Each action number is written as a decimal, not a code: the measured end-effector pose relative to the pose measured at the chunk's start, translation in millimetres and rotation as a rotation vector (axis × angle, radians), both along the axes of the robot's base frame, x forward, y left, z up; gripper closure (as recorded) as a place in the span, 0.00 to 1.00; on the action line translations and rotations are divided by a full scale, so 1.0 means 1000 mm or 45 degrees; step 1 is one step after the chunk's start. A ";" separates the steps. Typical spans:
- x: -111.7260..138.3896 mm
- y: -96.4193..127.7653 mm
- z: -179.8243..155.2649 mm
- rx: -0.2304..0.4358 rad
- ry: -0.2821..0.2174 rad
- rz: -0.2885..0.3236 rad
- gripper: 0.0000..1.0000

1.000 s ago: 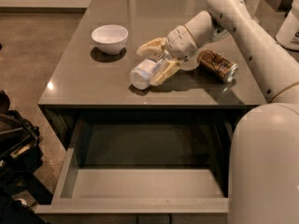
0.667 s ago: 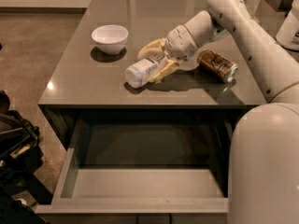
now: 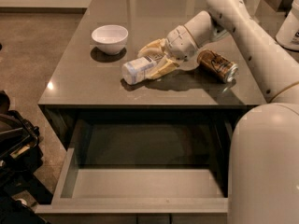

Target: Place blue plastic bottle into top drawer

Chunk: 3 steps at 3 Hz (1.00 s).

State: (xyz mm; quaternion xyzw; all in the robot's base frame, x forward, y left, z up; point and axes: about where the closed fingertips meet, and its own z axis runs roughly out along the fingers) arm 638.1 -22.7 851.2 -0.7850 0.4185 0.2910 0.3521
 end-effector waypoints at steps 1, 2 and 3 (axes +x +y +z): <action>0.000 0.000 0.000 0.000 0.000 0.000 1.00; 0.000 0.000 0.008 0.000 0.000 0.000 1.00; 0.000 0.000 0.010 0.000 0.000 0.000 1.00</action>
Offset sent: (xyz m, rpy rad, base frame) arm -0.0188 -0.0006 0.0140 0.1052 -0.0277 -0.0683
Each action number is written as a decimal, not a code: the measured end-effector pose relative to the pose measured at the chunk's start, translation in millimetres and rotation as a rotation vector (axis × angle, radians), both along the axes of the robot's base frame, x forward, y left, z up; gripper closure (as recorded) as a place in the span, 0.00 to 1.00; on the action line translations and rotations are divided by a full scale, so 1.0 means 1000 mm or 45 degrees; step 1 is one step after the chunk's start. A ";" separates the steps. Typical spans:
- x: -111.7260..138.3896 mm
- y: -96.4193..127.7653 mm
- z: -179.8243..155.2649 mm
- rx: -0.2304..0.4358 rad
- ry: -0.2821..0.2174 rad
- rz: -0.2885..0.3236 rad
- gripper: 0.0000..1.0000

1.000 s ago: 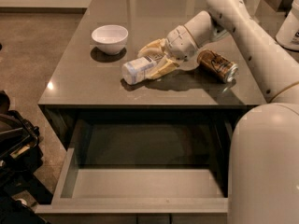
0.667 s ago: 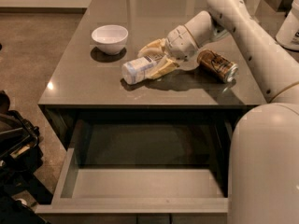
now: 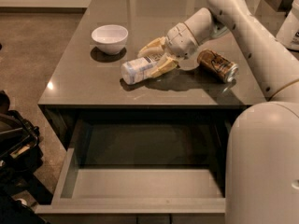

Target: Place blue plastic bottle into top drawer

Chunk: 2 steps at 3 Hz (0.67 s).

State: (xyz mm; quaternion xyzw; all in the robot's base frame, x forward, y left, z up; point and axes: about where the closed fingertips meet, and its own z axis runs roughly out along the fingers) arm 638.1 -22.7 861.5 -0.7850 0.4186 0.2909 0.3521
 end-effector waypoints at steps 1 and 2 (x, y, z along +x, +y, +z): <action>-0.019 -0.013 0.037 0.044 -0.058 -0.117 1.00; -0.078 -0.008 0.122 0.205 -0.202 -0.237 1.00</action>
Offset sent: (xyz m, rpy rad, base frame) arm -0.2190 -0.0154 0.0295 0.2963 -0.0095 -0.7215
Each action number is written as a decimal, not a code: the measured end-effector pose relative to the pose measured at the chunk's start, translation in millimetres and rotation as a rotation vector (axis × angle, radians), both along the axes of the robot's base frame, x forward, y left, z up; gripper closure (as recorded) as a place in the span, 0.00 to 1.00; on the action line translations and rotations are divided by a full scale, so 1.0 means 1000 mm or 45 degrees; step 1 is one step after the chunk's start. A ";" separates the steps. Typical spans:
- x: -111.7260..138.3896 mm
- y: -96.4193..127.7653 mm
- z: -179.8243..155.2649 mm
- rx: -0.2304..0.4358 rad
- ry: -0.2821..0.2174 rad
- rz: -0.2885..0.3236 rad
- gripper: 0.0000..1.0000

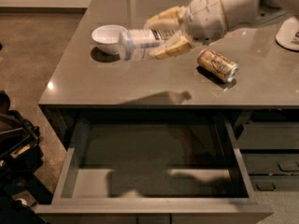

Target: Place blue plastic bottle into top drawer

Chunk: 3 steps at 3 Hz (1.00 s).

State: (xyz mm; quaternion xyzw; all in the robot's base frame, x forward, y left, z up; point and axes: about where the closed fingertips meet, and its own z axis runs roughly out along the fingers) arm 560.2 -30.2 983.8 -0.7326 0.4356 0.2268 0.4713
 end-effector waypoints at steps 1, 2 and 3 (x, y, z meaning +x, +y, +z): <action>-0.070 0.035 0.073 0.183 -0.119 -0.055 1.00; -0.090 0.051 0.082 0.287 -0.081 -0.106 1.00; -0.090 0.051 0.081 0.288 -0.079 -0.106 1.00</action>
Offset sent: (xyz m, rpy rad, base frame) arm -0.0626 0.0303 0.0671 0.1258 -0.0868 -0.0384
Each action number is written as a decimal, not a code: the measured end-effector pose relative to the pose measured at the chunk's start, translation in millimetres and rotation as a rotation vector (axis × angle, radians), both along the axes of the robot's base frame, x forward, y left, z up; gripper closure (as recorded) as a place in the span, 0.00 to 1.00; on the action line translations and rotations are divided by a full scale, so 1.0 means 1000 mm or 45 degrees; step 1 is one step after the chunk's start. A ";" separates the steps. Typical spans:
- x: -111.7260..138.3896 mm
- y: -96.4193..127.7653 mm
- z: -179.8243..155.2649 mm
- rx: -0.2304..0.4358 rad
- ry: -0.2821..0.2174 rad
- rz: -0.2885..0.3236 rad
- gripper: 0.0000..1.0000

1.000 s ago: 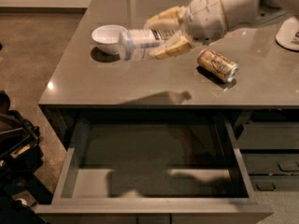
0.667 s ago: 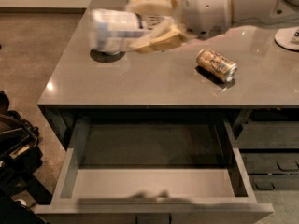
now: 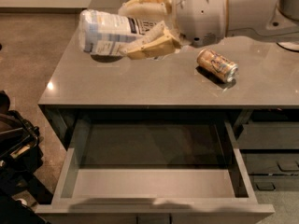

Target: Place blue plastic bottle into top drawer

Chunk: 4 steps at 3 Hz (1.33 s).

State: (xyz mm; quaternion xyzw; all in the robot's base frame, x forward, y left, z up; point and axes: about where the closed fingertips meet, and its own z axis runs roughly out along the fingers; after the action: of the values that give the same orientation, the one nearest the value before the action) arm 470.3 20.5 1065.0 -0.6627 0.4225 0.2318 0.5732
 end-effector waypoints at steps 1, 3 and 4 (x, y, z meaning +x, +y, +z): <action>-0.002 0.003 -0.012 0.004 0.042 -0.008 1.00; -0.019 -0.011 -0.104 0.107 0.273 -0.138 1.00; -0.022 -0.021 -0.152 0.132 0.366 -0.196 1.00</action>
Offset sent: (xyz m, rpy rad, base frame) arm -0.0270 -0.0264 -0.1355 0.0734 0.3106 -0.1619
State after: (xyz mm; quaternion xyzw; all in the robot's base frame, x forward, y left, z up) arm 448.0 -0.1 913.4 -0.5580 0.5371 0.3010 0.5564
